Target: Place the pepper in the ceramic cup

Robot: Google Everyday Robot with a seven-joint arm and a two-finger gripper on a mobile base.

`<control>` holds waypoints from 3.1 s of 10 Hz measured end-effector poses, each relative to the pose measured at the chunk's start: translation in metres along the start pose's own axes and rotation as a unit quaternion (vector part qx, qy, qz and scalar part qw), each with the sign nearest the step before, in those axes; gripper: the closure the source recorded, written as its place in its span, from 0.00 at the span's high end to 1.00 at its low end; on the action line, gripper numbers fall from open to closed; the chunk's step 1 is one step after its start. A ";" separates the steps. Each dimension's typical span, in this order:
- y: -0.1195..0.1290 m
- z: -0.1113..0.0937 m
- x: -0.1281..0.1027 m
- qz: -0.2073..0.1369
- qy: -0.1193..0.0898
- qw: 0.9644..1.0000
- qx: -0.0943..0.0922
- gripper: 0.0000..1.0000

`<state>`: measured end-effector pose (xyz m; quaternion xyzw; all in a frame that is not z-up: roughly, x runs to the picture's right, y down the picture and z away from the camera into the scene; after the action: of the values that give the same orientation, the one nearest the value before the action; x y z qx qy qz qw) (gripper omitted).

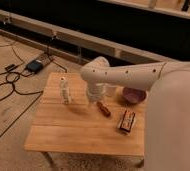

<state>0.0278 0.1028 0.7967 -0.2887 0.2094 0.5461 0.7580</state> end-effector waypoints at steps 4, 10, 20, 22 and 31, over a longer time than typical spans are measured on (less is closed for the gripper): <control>-0.023 0.046 -0.034 -0.057 0.019 0.998 -0.006 0.65; -0.037 0.070 -0.054 -0.054 0.033 0.998 0.000 0.65; -0.050 0.097 -0.050 -0.020 0.054 0.998 -0.004 0.65; -0.050 0.100 -0.049 -0.017 0.059 0.998 -0.008 0.50; -0.007 0.003 -0.101 -0.020 -0.046 0.999 -0.002 0.00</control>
<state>0.0024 0.0319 0.8645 -0.2688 0.1673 0.5443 0.7769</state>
